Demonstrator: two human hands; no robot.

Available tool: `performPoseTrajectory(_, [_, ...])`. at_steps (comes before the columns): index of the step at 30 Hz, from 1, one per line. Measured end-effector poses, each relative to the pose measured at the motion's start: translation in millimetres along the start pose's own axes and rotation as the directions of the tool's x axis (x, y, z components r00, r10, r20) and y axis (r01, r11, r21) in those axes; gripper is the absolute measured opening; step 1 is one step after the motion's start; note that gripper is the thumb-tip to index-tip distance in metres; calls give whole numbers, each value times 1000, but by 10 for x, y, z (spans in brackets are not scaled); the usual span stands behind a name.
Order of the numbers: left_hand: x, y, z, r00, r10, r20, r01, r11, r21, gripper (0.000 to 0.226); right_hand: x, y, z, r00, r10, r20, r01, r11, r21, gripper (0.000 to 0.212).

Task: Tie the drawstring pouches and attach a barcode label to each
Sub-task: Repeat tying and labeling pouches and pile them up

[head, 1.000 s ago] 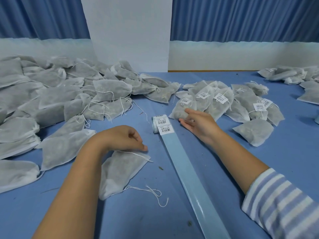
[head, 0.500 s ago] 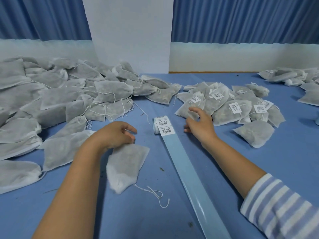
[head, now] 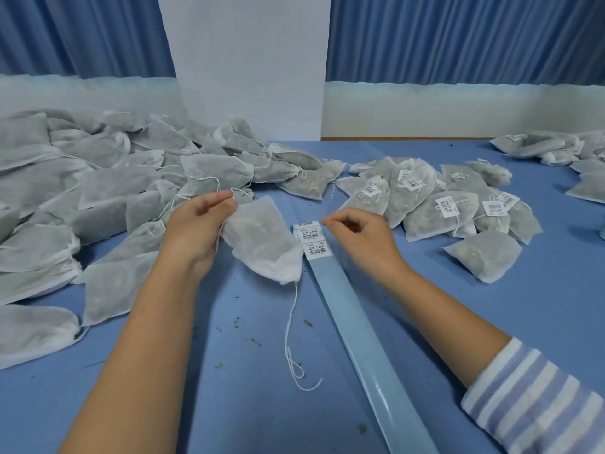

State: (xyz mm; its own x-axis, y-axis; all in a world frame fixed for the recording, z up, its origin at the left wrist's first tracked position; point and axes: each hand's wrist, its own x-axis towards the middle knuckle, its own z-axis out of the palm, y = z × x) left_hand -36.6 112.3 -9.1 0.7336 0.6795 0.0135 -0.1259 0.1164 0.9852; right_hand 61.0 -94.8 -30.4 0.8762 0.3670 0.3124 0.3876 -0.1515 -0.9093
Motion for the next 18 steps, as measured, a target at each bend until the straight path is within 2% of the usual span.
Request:
performPoseTrajectory(2, [-17, 14, 28, 1000, -10, -2, 9, 998, -62, 14, -64, -112, 14, 992, 21, 123, -30, 997, 77, 9])
performPoseTrajectory(5, [-28, 23, 42, 998, -60, -1, 60, 991, -119, 13, -132, -235, 23, 917, 144, 373, -229, 954, 196, 38])
performPoseTrajectory(8, [-22, 15, 35, 997, -77, -20, 74, 986, -147, 13, -142, -260, -3, 816, 224, 533, -333, 936, 115, 57])
performPoseTrajectory(9, [-21, 10, 35, 997, -77, -30, 72, 986, -149, 13, -138, -251, -15, 794, 229, 563, -336, 937, 94, 52])
performPoseTrajectory(12, [10, -30, 30, 995, -78, -57, 71, 991, -116, 14, -138, -243, -13, 795, 178, 581, -305, 944, 128, 8])
performPoseTrajectory(14, [26, -76, 39, 993, -37, -112, 37, 999, -7, 10, -136, -241, -8, 824, 170, 540, -298, 941, 158, 9])
performPoseTrajectory(16, [24, -113, 53, 974, 155, -163, -106, 956, 274, 16, -124, -238, -6, 845, 179, 504, -306, 934, 182, 12])
performPoseTrajectory(17, [-5, -106, 69, 953, 270, -135, -198, 898, 394, 17, -122, -242, -6, 851, 181, 493, -311, 931, 194, 12])
performPoseTrajectory(18, [-45, -90, 93, 932, 353, -79, -284, 850, 444, 16, -123, -253, -5, 853, 189, 486, -320, 926, 200, 10])
